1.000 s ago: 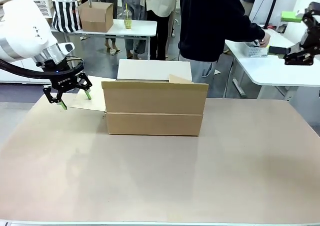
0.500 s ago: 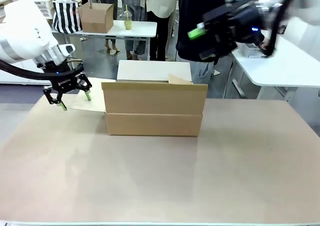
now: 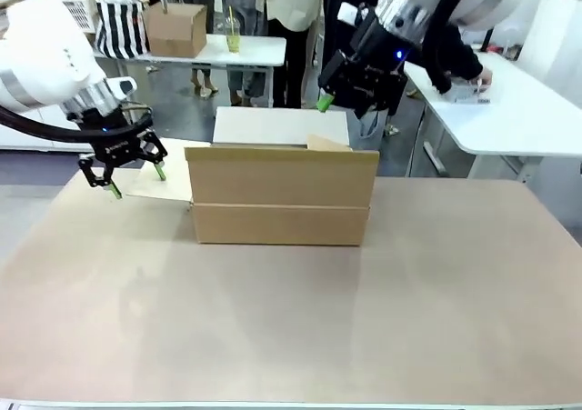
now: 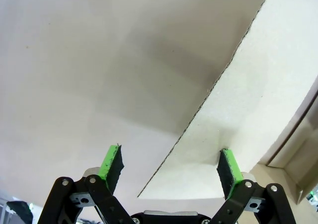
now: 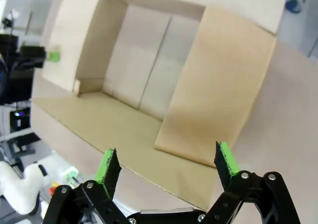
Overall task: Pack the gift set into the box.
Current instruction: Place both hands on the side flaps of the Package Box and spread them outward.
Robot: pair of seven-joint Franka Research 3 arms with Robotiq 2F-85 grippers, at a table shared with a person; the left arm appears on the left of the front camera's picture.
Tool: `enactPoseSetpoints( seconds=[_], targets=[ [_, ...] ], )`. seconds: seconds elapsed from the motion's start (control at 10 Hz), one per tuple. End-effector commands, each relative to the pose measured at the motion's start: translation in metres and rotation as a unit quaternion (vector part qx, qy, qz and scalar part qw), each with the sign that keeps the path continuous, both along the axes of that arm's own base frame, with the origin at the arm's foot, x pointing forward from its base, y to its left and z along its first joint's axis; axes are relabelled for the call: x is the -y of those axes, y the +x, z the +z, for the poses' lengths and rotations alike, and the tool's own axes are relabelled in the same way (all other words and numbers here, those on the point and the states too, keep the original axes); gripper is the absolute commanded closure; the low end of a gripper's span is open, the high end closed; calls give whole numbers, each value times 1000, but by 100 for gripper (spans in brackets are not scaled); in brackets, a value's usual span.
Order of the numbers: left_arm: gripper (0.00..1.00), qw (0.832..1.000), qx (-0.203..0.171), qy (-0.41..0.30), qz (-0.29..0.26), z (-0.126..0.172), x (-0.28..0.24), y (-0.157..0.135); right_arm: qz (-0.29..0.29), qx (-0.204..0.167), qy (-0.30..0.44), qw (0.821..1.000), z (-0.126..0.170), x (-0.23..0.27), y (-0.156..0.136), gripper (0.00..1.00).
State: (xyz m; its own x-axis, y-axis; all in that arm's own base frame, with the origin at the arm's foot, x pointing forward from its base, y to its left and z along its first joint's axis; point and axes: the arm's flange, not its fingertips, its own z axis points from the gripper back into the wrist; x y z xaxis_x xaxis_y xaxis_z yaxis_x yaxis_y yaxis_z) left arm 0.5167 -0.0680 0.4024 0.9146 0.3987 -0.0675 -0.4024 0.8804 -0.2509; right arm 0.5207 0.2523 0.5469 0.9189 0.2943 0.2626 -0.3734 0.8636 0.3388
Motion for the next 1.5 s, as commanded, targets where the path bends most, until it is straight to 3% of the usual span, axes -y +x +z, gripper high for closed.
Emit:
enactPoseSetpoints(
  seconds=[0.0, 0.1, 0.2, 0.3, 0.6, 0.7, 1.0, 1.2, 1.4],
  targets=[
    [0, 1000, 0, 10, 8, 2, 0, 0, 9, -23, 30, 999, 2, 3, -6, 0],
    [0, 1000, 0, 10, 8, 2, 0, 0, 0, 0, 0, 1000, 0, 0, 0, 0],
    [0, 1000, 0, 10, 8, 2, 0, 0, -85, -16, -95, 992, 4, -26, 1, 0],
    [0, 1000, 0, 10, 8, 2, 0, 0, -133, -17, -178, 975, 9, -58, 17, 0],
    [0, 1000, 0, 10, 8, 2, 0, 0, -274, -21, -239, 931, -5, -98, 60, 0],
    [0, 1000, 0, 10, 8, 2, 0, 0, -291, -26, -255, 922, -14, -101, 63, 0],
    [0, 1000, 0, 10, 8, 2, 0, 0, -304, -22, -264, 915, -44, -114, 72, 0],
    [0, 1000, 0, 10, 8, 2, 0, 0, -254, 7, -286, 924, -61, -131, 70, 0],
    [0, 1000, 0, 10, 8, 2, 0, 0, -211, -2, -284, 935, -85, -138, 70, 0]
  ],
)
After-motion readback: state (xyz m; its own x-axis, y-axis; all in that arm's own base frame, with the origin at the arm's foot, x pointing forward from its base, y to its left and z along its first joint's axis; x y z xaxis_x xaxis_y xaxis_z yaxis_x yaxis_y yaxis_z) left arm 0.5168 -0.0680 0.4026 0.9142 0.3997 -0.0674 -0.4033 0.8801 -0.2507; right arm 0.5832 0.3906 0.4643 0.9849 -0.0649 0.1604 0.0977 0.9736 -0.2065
